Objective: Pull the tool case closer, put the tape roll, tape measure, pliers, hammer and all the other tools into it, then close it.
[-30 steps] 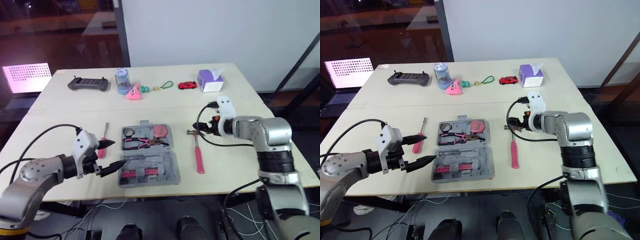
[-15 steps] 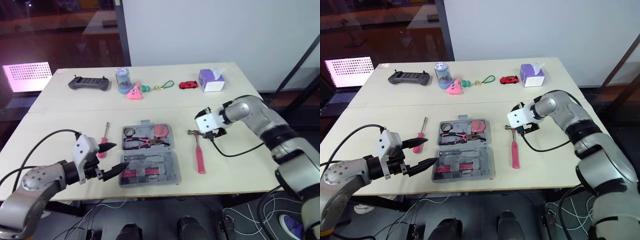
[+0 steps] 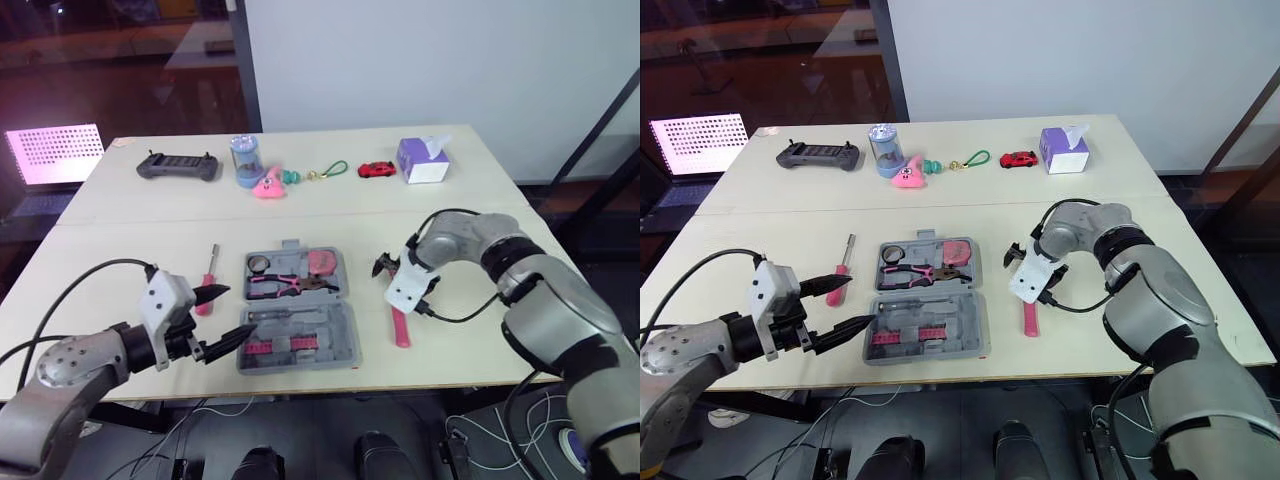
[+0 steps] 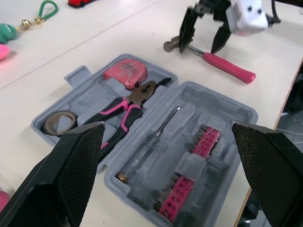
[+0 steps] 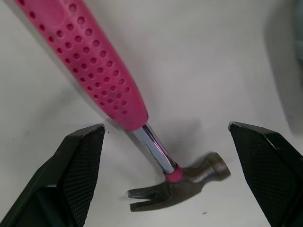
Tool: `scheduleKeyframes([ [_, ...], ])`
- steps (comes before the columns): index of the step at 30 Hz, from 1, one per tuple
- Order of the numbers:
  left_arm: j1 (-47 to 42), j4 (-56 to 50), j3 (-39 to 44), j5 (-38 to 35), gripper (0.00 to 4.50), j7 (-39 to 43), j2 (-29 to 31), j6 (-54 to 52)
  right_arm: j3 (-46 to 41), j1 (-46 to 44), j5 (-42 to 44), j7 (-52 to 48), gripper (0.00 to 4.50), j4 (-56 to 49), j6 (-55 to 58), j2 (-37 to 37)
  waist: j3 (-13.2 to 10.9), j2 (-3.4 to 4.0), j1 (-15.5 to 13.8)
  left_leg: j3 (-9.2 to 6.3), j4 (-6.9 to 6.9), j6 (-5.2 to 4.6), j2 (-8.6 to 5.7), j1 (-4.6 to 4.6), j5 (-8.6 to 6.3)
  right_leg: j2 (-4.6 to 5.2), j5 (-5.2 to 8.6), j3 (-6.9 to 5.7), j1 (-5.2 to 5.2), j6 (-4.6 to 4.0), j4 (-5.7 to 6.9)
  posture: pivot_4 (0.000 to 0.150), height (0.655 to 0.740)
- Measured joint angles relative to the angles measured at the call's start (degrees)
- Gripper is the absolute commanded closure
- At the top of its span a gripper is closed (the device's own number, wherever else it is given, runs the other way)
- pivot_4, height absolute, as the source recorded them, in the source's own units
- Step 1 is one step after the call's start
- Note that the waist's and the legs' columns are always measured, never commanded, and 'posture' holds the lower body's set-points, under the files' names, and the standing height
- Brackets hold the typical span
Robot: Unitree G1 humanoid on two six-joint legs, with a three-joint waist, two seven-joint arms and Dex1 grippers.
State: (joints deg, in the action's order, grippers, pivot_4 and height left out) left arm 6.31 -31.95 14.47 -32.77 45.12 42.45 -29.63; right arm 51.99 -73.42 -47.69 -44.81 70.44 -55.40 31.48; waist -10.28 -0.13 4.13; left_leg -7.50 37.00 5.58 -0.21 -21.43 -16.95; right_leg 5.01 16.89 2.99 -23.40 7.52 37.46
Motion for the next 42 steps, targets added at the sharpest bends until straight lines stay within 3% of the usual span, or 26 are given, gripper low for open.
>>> scheduleKeyframes([
  [2,0.48,-0.48,0.27,-0.31,0.00,-0.31,0.00,-0.18,1.16,-1.14,-2.49,2.51,0.85,1.68,0.68,-1.60,0.00,0.00,0.15,0.00,0.00,0.00,0.00,0.02,0.00,0.00,0.00,0.01,0.00,-0.01,0.01,0.150,0.7400],
  [9,1.41,-1.82,0.42,-0.47,0.00,-1.14,-0.01,-0.28,2.57,-2.13,-6.49,4.15,4.36,5.13,2.04,-3.69,0.02,-0.01,0.23,-0.02,0.01,0.02,0.00,0.05,0.01,-0.01,0.00,0.01,0.03,-0.01,0.05,0.150,0.7400],
  [10,1.35,-1.92,0.40,-0.48,0.00,-1.30,-0.02,-0.31,1.87,-2.08,-5.99,3.13,4.49,5.64,2.40,-3.86,0.02,0.00,0.23,-0.02,0.01,0.02,0.00,0.06,0.01,-0.02,0.00,0.01,0.03,-0.01,0.06,0.150,0.7400],
  [16,0.87,-1.82,-0.01,-0.46,0.00,-1.38,-0.04,-0.31,-3.15,-0.58,-0.08,-9.12,4.49,5.69,-0.90,-2.20,0.02,0.02,-0.24,-0.03,0.02,0.02,-0.01,0.02,0.01,0.01,0.00,0.00,0.06,-0.01,0.04,0.150,0.7400],
  [22,-0.41,-1.19,-1.37,-0.39,0.00,-1.02,-0.05,-0.25,-7.70,3.26,7.10,-21.31,4.49,1.19,-5.57,4.13,0.02,0.03,-0.06,-0.03,0.01,0.01,-0.02,0.04,0.01,0.00,0.00,0.00,0.07,-0.01,0.04,0.150,0.7400],
  [26,-2.15,0.39,-2.87,-0.35,0.00,-0.04,-0.06,-0.19,-9.46,9.31,11.27,-23.92,4.49,-9.49,-8.76,10.63,0.01,0.03,-0.19,-0.04,0.02,0.01,-0.02,0.02,0.01,0.00,0.00,0.00,0.06,0.00,0.05,0.150,0.7400],
  [32,-3.67,2.21,-4.26,-0.22,0.00,1.18,-0.02,-0.11,-13.15,20.56,19.28,-27.00,4.49,-28.19,-4.55,18.17,0.01,0.03,-0.09,-0.03,0.05,-0.02,-0.02,0.05,-0.01,0.00,0.00,0.01,0.09,0.00,0.06,0.150,0.7400],
  [39,-4.46,2.66,-4.61,-0.19,0.00,2.17,0.21,-0.06,-23.90,38.15,34.67,-32.61,4.49,-51.63,27.00,22.72,0.01,0.03,-0.77,-0.06,0.12,-0.40,-0.02,0.03,-0.22,0.01,0.00,0.00,0.18,0.00,0.03,0.150,0.7400],
  [42,-4.70,2.80,-4.74,0.03,0.00,2.40,0.32,-0.04,-30.99,46.81,41.90,-33.00,4.49,-63.70,50.95,23.88,0.02,0.03,-1.70,-0.07,0.15,-0.42,-0.02,0.04,-0.23,0.00,0.00,-0.01,0.20,0.00,0.03,0.150,0.7400],
])
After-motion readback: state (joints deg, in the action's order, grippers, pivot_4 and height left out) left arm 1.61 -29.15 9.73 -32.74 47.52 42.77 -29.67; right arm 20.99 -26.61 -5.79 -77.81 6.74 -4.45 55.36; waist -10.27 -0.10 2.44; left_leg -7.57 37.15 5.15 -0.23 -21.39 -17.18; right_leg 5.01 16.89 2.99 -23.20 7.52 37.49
